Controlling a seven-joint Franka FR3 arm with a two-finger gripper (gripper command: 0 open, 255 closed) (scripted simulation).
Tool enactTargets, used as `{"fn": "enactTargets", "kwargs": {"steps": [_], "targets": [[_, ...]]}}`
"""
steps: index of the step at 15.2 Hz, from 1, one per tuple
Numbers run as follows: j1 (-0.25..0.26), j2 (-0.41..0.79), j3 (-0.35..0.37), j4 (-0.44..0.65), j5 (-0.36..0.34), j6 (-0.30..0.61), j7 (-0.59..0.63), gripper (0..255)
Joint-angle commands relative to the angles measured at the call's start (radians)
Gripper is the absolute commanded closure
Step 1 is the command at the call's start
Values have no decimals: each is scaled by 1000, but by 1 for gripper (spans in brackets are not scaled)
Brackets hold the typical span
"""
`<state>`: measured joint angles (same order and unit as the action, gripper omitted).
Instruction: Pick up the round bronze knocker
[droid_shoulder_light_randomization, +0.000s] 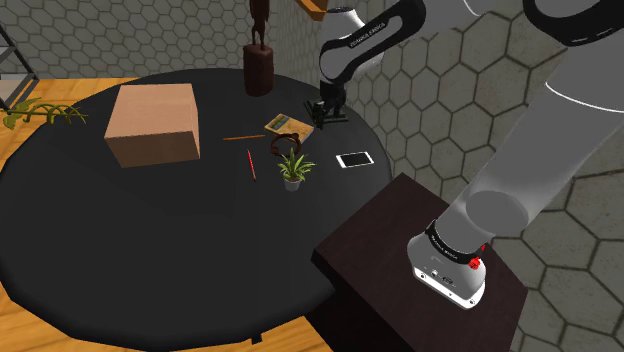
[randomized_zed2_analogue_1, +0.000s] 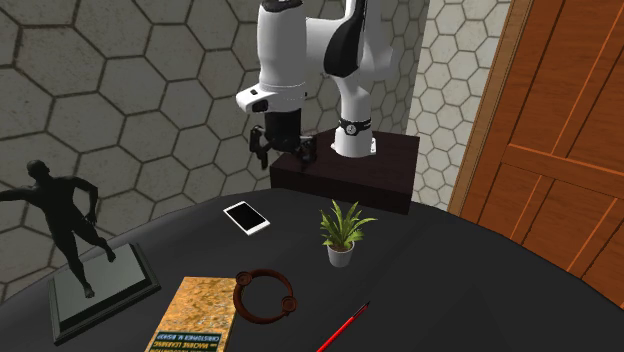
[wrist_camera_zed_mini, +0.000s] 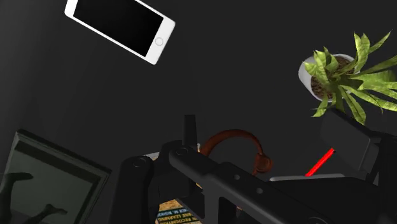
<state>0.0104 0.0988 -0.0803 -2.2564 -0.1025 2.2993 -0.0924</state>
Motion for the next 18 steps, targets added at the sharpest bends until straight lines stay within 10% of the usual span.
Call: {"fn": "enactTargets", "kwargs": {"steps": [1, 18], "targets": [[-1, 87, 0, 58, -2, 37, 0, 0], [-14, 761, 2, 743, -9, 88, -10, 0]]}}
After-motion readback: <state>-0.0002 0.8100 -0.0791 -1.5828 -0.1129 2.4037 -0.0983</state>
